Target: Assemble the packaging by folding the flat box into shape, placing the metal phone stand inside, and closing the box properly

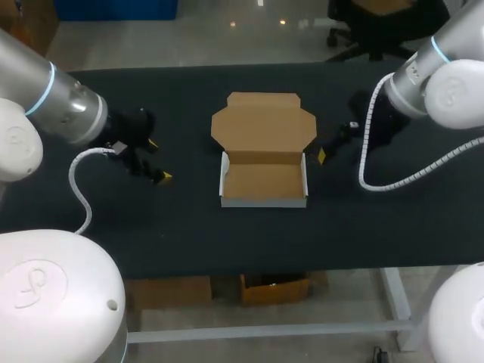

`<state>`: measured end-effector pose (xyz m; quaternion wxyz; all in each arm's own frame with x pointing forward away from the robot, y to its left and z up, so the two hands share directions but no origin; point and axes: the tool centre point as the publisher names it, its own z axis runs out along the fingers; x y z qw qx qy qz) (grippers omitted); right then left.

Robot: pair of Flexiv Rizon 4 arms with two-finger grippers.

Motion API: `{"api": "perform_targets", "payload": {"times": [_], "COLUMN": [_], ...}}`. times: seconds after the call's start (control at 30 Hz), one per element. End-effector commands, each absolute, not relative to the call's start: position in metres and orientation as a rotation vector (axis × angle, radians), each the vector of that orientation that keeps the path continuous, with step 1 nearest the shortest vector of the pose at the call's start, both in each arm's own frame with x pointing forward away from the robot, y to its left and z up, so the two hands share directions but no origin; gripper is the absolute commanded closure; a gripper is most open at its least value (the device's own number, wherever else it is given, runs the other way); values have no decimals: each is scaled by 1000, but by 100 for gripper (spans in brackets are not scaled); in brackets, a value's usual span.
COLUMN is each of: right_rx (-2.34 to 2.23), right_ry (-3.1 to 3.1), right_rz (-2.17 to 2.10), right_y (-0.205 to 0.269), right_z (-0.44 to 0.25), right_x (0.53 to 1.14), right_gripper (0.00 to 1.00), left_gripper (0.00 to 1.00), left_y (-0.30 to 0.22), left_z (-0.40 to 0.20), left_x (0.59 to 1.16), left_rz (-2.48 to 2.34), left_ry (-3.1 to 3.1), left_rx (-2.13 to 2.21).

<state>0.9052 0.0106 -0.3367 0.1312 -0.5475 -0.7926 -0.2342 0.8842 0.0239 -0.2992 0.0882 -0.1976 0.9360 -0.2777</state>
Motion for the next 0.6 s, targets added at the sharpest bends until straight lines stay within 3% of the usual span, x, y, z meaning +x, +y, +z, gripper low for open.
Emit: {"api": "perform_targets", "payload": {"times": [0.03,0.6], "right_rx": [-1551,-1440], "right_ry": [-2324,-2372], "right_rz": [-692,-740], "right_y": [4,-10], "right_z": [-329,-319], "right_x": [897,867], "right_gripper": [0,0], "left_gripper": [0,0], "left_y": [28,35], "left_z": [-297,-292], "left_x": [880,878], "left_rz": [-827,-844], "left_ry": [2786,2798], "left_rx": [-588,-592]}}
